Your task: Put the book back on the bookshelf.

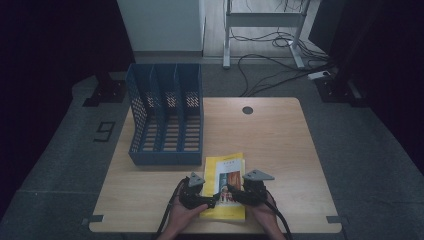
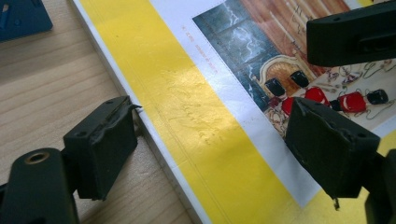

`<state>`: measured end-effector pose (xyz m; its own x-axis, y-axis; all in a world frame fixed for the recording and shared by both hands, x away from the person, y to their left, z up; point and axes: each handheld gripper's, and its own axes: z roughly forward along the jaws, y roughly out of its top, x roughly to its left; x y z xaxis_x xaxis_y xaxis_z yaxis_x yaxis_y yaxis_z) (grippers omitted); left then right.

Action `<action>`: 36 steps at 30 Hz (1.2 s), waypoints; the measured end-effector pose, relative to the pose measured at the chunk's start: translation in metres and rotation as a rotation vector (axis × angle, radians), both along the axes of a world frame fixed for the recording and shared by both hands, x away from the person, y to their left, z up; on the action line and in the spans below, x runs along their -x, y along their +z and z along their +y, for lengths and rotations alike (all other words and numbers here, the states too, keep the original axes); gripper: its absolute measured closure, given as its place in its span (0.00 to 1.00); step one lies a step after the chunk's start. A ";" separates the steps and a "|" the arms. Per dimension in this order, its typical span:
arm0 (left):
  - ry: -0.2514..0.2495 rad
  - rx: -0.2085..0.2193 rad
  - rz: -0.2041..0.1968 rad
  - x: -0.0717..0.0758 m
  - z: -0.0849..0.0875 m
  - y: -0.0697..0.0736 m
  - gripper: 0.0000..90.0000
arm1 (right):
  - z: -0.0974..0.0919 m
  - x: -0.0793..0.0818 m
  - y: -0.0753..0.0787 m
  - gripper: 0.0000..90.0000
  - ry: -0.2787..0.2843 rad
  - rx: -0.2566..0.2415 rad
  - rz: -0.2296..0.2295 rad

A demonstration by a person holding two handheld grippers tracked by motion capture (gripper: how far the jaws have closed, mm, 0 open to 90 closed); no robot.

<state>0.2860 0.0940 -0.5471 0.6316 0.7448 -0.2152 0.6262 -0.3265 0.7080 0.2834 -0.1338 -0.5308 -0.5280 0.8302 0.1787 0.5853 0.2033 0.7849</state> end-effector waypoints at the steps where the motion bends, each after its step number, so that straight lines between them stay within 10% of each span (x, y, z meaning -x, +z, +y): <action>1: -0.001 0.001 -0.002 0.000 0.000 0.000 0.17 | 0.000 0.001 0.001 0.50 0.005 0.005 -0.013; 18: 0.006 0.001 -0.015 0.001 -0.001 -0.001 0.17 | -0.004 -0.006 -0.002 0.70 0.048 -0.036 -0.018; 36: 0.005 0.052 -0.022 0.002 0.005 -0.001 0.20 | -0.010 -0.005 0.004 0.97 0.052 -0.193 -0.009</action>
